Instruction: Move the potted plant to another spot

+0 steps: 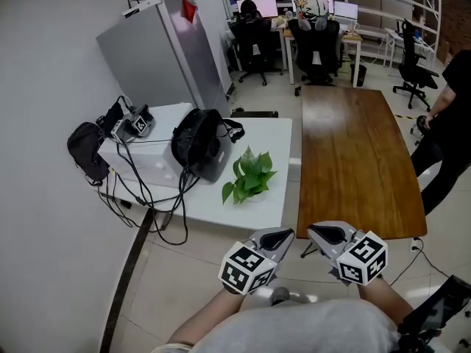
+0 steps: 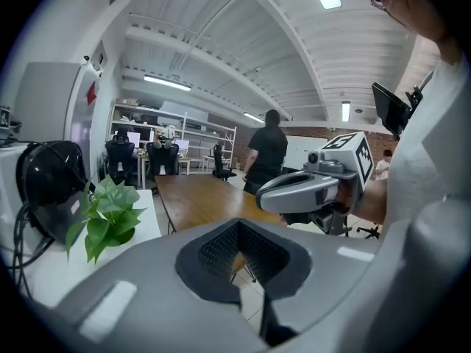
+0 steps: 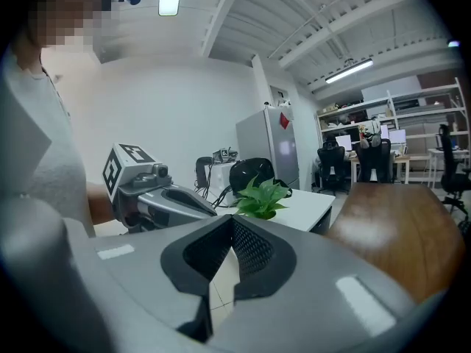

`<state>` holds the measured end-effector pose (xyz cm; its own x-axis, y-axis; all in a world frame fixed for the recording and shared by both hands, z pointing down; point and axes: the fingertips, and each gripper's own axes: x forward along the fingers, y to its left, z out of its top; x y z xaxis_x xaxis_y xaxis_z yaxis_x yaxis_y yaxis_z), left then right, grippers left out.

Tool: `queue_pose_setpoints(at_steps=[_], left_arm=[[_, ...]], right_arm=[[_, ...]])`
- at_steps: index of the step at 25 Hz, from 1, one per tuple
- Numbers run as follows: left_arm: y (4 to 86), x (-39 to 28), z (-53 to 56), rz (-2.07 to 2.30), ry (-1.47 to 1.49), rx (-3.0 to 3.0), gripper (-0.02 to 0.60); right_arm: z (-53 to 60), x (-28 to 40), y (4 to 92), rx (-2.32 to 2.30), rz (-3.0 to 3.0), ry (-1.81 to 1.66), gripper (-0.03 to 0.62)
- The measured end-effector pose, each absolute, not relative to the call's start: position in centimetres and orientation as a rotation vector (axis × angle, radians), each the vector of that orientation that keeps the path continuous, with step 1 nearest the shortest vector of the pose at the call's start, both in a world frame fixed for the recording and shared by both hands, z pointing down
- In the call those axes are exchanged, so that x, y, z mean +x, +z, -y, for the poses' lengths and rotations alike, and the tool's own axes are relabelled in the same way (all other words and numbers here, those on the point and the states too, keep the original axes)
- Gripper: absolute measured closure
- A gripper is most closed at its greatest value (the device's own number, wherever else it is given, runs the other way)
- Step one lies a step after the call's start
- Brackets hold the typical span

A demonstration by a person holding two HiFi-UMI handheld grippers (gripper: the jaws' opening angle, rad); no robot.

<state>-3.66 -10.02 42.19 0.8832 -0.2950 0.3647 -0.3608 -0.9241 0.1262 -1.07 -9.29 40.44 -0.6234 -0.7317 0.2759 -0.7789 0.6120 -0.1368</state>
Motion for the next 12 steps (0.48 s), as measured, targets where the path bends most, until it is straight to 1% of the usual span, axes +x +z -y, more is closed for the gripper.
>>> queue_pose_setpoints(at_steps=[6,12], left_arm=[[43.3,-5.5,16.9,0.468,0.532,2.846,0.595],[44.6,-6.8,20.6,0.456,0.547,2.830,0.596]], right_arm=[[16.9,-2.8,41.4,1.247,2.636,0.387,0.588],[20.7,-4.1,42.6,1.243,2.626,0.400,0.588]])
